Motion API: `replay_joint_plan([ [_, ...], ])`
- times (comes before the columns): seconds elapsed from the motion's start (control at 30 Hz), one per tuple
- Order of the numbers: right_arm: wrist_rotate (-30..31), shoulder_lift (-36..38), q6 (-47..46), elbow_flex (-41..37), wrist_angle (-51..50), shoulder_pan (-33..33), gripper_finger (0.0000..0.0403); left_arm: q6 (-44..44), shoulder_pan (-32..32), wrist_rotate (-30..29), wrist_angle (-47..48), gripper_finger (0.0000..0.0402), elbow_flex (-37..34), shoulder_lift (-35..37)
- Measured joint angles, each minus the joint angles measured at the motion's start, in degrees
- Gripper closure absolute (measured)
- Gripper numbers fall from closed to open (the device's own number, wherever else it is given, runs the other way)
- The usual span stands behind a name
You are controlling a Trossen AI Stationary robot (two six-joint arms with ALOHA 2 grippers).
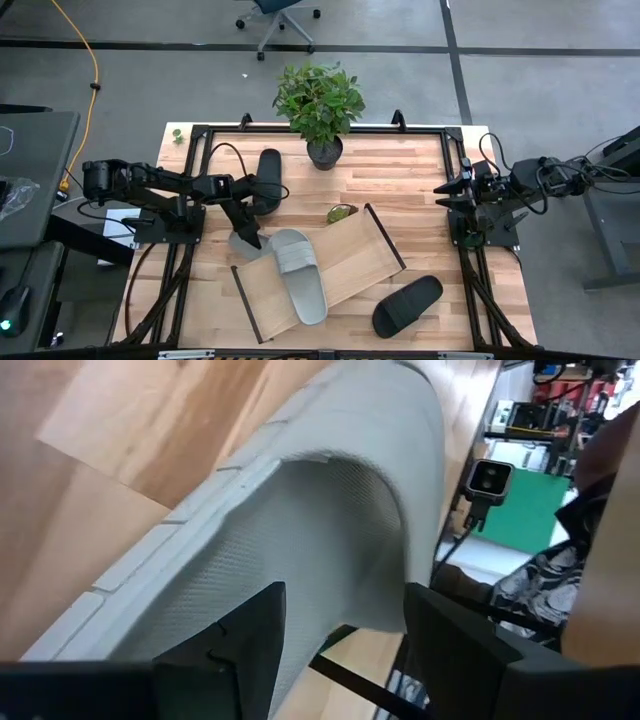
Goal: Pick and place slides into the shelf
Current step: Put the gray slipper on the shelf
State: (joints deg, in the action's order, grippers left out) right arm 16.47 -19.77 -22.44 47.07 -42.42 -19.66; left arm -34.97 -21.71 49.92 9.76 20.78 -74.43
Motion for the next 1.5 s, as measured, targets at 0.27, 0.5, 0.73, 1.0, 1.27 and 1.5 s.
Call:
replay_joint_plan([
  [0.27,0.02,0.0,0.0,0.0,-0.22,0.0,0.0261,-2.5,0.0,2.09,-4.14,0.0208,0.0,0.02],
  [0.5,0.02,0.0,0.0,0.0,-0.26,0.0,0.0261,-4.32,0.0,1.49,-4.54,0.0208,0.02,0.02],
  [0.73,0.36,0.0,-0.2,0.0,-1.23,0.0,0.0261,-4.34,0.0,1.27,-4.52,0.0208,0.02,0.02],
  [1.0,1.03,0.0,-0.2,0.0,-1.66,0.0,0.0261,-3.85,-0.03,1.8,-4.52,0.0208,0.02,0.02],
  [1.27,1.42,0.04,-1.06,0.0,-1.91,0.0,0.0261,0.1,-4.38,3.09,-4.5,0.0208,0.02,0.08],
  [1.5,2.65,1.73,-3.96,0.0,-3.26,0.0,0.0261,7.68,-9.49,5.93,1.24,0.0208,0.04,1.8],
])
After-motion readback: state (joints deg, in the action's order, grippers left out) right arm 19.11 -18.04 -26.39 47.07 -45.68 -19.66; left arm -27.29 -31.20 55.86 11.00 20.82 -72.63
